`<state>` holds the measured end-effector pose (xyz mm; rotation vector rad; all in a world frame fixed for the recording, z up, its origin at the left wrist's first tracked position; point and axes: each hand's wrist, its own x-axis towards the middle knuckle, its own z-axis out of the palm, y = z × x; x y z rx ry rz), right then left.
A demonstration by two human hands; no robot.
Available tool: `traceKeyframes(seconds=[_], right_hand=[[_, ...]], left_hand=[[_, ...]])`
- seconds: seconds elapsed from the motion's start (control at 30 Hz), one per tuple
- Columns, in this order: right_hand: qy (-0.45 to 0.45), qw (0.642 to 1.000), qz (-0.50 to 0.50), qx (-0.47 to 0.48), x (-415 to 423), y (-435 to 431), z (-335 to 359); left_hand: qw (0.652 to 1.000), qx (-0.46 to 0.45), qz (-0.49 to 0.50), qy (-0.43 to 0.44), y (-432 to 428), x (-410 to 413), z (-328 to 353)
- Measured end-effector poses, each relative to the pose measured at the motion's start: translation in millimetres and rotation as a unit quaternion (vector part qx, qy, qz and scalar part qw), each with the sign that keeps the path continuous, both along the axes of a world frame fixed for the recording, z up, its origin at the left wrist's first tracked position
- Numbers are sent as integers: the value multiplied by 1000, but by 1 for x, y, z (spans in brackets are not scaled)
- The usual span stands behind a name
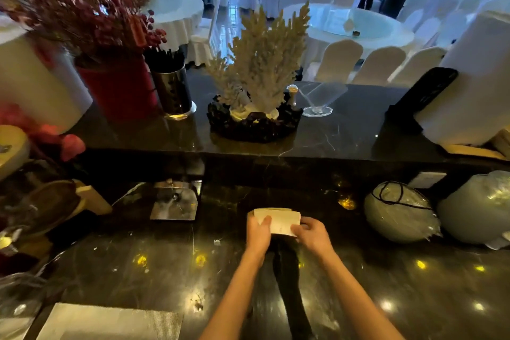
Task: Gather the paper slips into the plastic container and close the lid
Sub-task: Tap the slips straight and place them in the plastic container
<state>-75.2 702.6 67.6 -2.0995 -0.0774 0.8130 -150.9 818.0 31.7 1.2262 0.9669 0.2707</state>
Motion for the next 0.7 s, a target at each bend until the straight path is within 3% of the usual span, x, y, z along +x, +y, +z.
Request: traceKeyframes(seconds=[0.1, 0.2, 0.27, 0.47, 0.6, 0.7], right_hand=[[-47, 998, 12, -50, 23, 24, -25], [-54, 996, 11, -69, 40, 40, -45], [-67, 994, 21, -89, 47, 46, -60], [-118, 987, 45, -95, 49, 43, -93], [-72, 993, 21, -93, 54, 44, -101], [-25, 997, -19, -71, 57, 43, -105]], left_hand=[[990, 91, -32, 103, 18, 27, -27], [942, 198, -104, 251, 38, 44, -54], [920, 228, -124, 294, 43, 52, -65], [946, 198, -102, 236, 42, 62, -77], [941, 170, -112, 269, 48, 66, -73], [951, 99, -117, 268, 55, 67, -70]])
